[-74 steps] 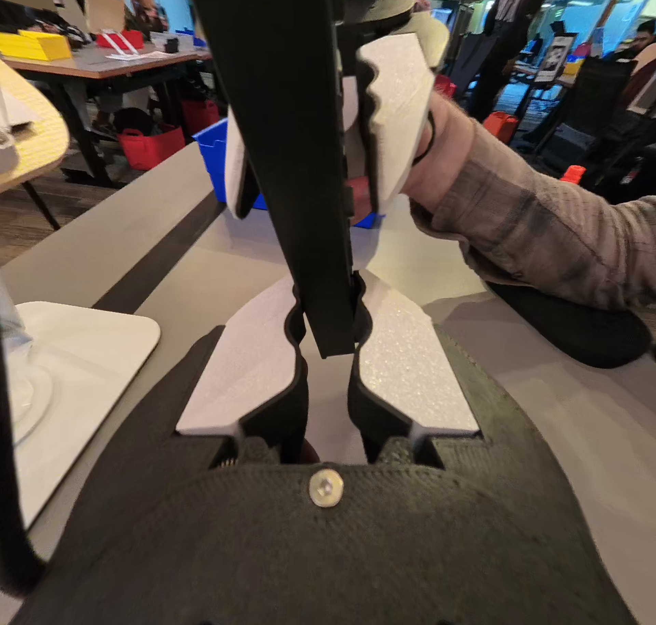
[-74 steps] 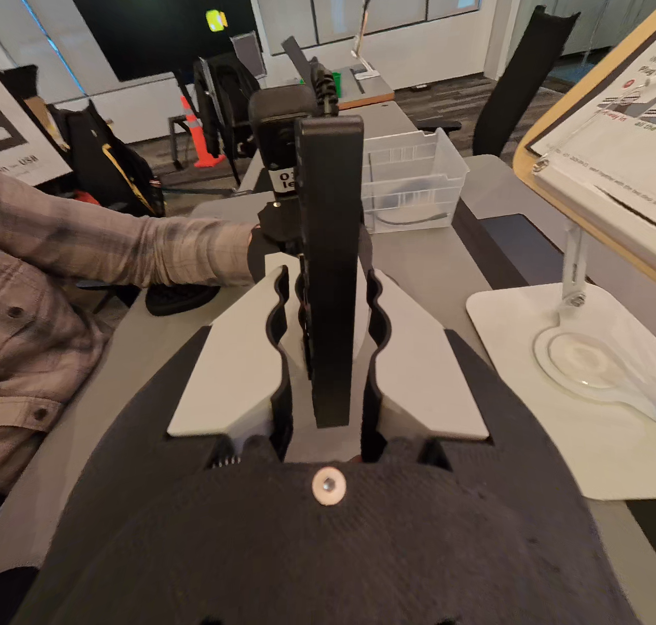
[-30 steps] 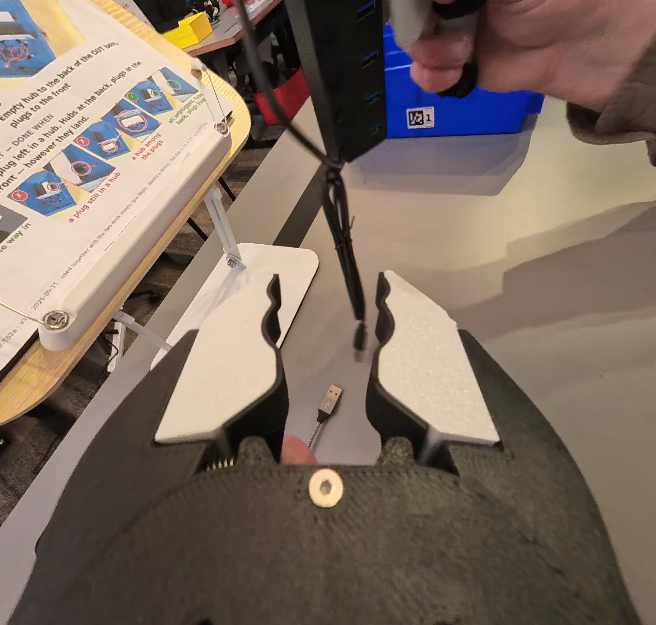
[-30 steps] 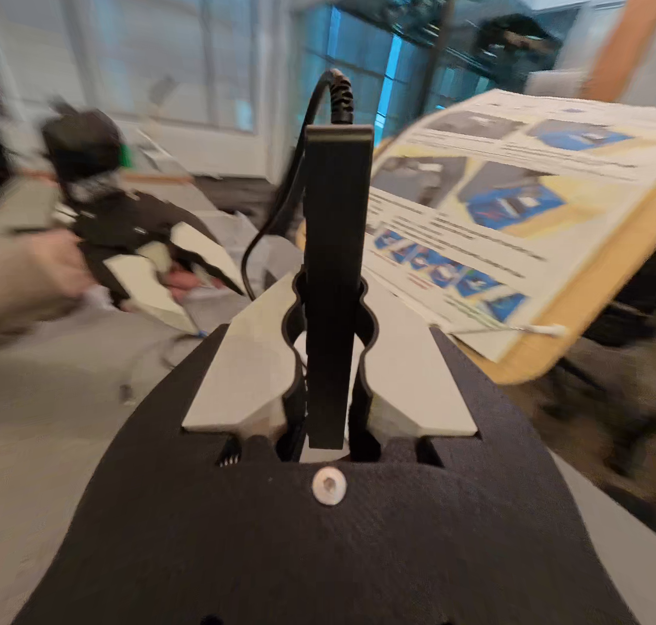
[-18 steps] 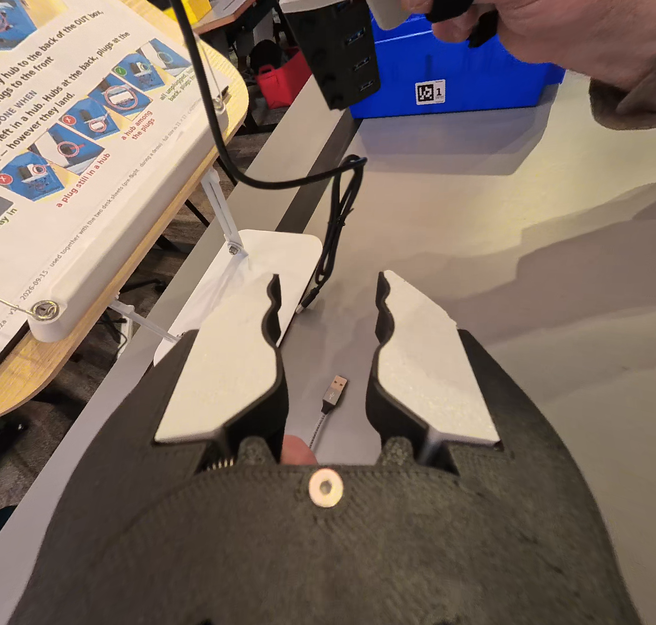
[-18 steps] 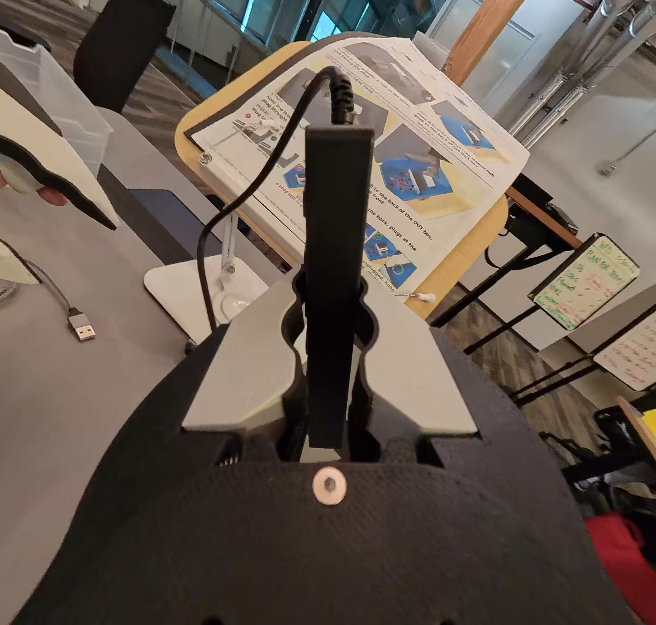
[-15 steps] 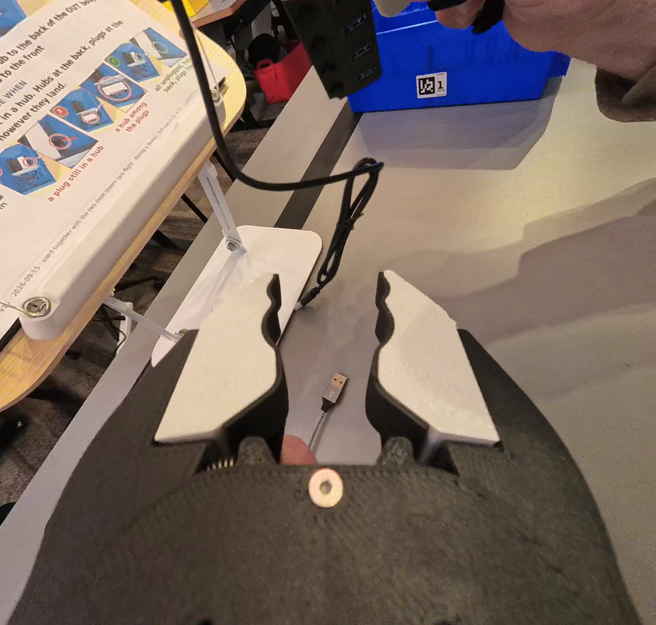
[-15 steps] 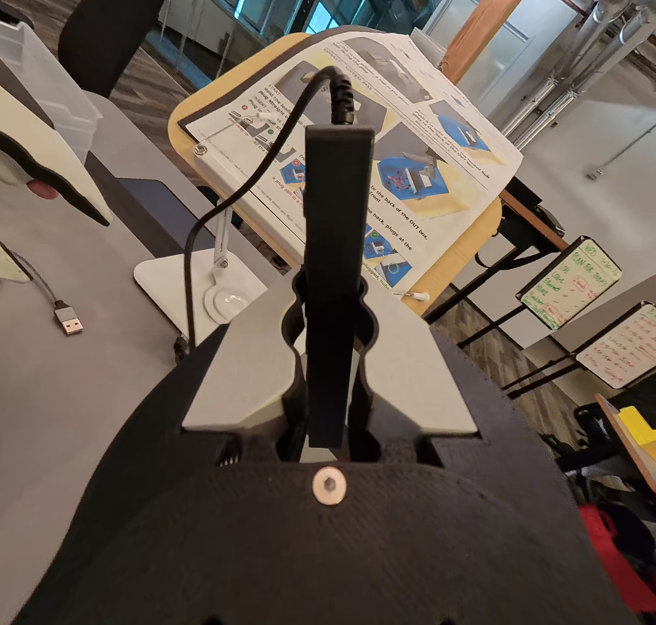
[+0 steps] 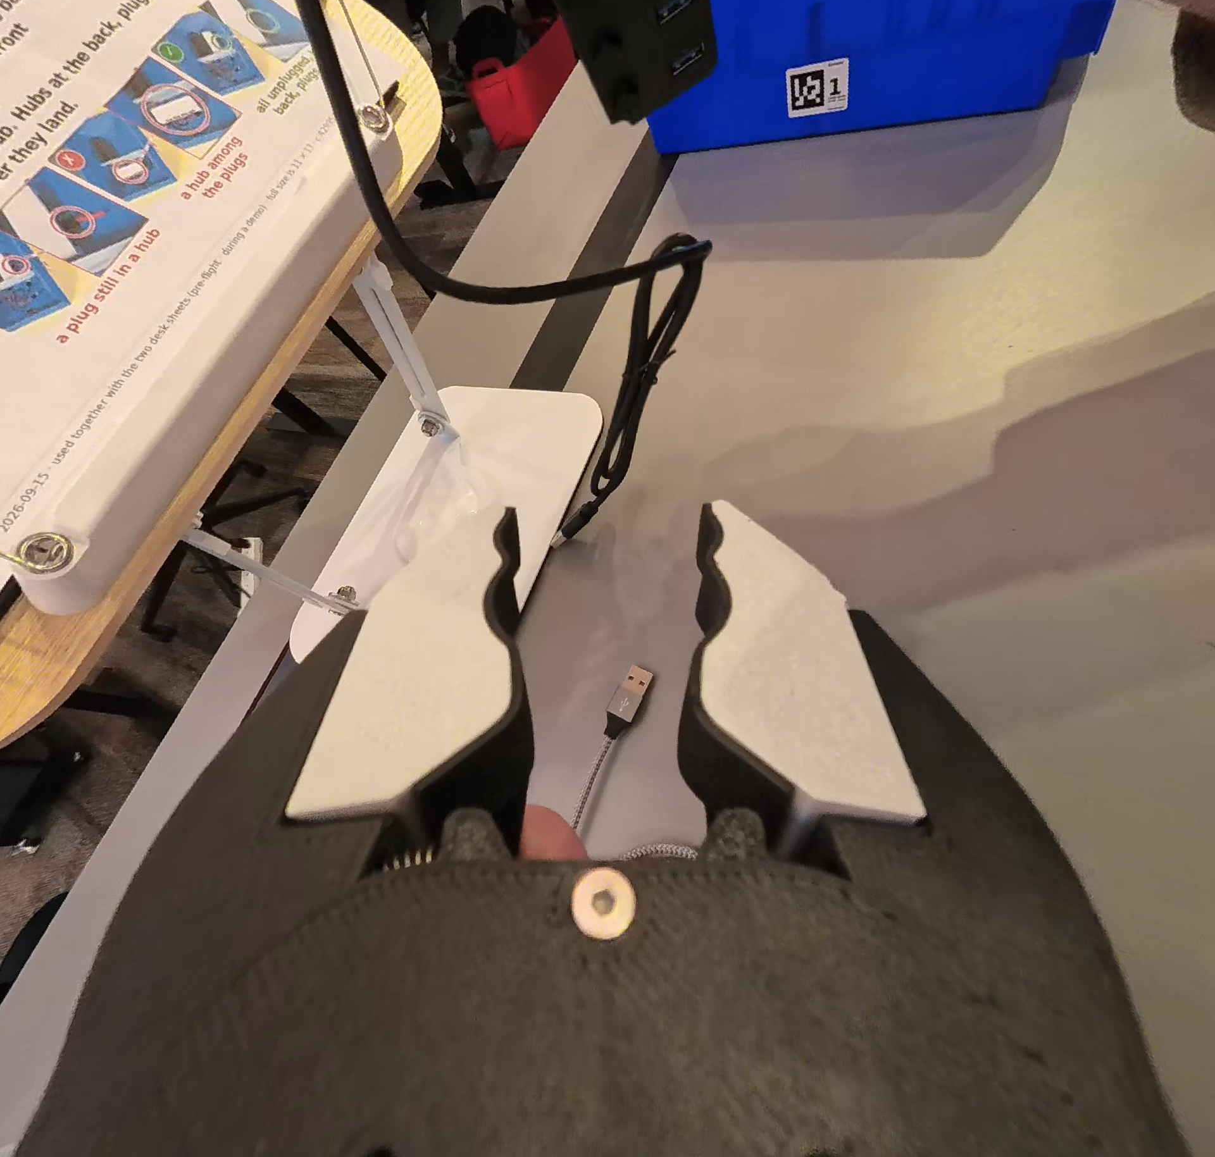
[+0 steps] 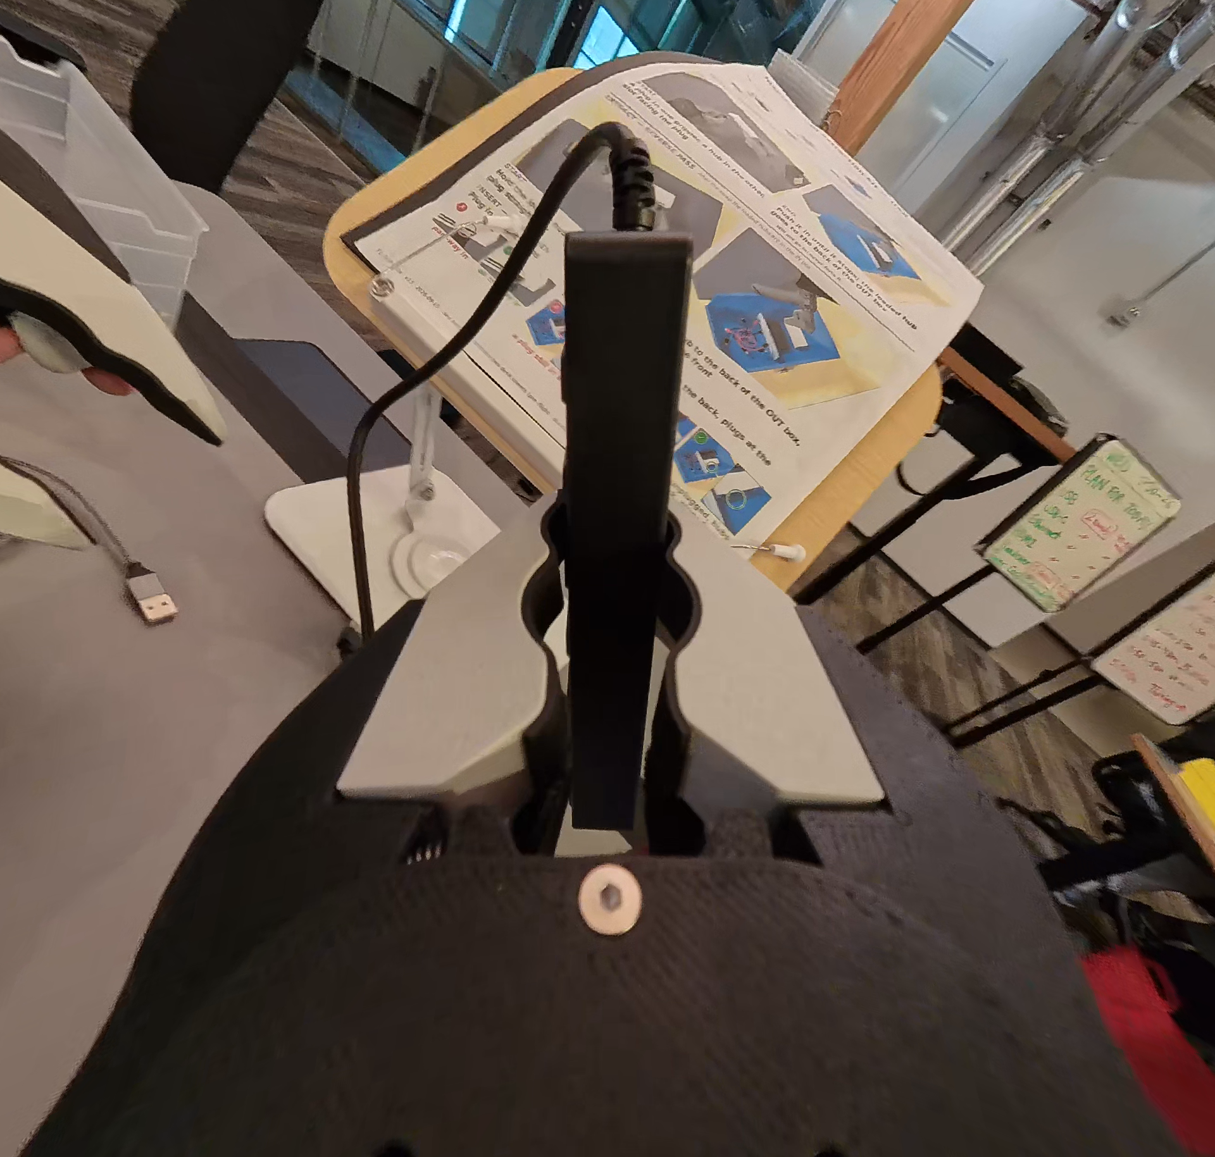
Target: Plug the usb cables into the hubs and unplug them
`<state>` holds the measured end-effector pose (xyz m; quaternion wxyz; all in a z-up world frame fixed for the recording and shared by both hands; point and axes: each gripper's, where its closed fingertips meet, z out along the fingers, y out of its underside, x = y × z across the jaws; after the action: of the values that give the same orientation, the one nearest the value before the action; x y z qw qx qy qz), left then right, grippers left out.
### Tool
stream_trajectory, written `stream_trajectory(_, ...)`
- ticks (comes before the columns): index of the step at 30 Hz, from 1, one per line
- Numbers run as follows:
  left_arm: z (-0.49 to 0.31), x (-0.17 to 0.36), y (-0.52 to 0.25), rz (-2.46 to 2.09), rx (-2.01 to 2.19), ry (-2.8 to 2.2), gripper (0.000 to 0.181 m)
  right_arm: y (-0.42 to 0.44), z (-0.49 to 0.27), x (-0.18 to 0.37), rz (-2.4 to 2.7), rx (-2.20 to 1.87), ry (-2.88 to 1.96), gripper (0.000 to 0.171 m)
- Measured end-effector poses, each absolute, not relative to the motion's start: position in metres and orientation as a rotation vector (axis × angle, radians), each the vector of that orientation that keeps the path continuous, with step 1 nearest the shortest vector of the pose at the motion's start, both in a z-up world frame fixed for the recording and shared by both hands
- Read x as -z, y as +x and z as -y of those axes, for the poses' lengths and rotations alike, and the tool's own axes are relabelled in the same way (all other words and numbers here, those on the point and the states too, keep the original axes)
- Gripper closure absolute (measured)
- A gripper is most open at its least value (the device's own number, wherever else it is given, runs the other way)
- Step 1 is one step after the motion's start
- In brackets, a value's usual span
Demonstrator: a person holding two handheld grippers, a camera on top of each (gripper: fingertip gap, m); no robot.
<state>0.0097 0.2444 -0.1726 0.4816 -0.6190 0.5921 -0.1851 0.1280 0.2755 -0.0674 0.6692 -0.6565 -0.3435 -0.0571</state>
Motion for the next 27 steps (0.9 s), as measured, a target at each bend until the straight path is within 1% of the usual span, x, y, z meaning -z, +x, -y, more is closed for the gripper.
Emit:
stream_trajectory(1, -0.245, 0.173, 0.009, -1.445, 0.448, -1.510, 0.129, 0.127, -0.275, 0.068, 0.766, 0.087, -1.487, 0.150)
stream_trajectory(4, -0.247, 0.176, 0.005, -1.460, 0.410, -1.515, 0.129, 0.127, -0.275, 0.069, 0.725, -0.064, -1.512, 0.150)
stream_trajectory(9, -0.261, 0.184, -0.023, -1.514, 0.244, -1.549, 0.129, 0.137, -0.275, 0.062, 0.538, -0.520, -1.523, 0.150)
stream_trajectory(14, -0.270, 0.187, -0.037, -1.488, 0.230, -1.581, 0.128, 0.143, -0.276, 0.063, 0.349, -0.972, -1.507, 0.149)
stream_trajectory(20, -0.270, 0.195, -0.036, -1.526, 0.193, -1.589, 0.128, 0.135, -0.278, 0.073, 0.321, -1.086, -1.516, 0.150)
stream_trajectory(27, -0.269, 0.202, -0.037, -1.554, 0.167, -1.600, 0.128, 0.128, -0.271, 0.066, 0.337, -1.167, -1.479, 0.150)
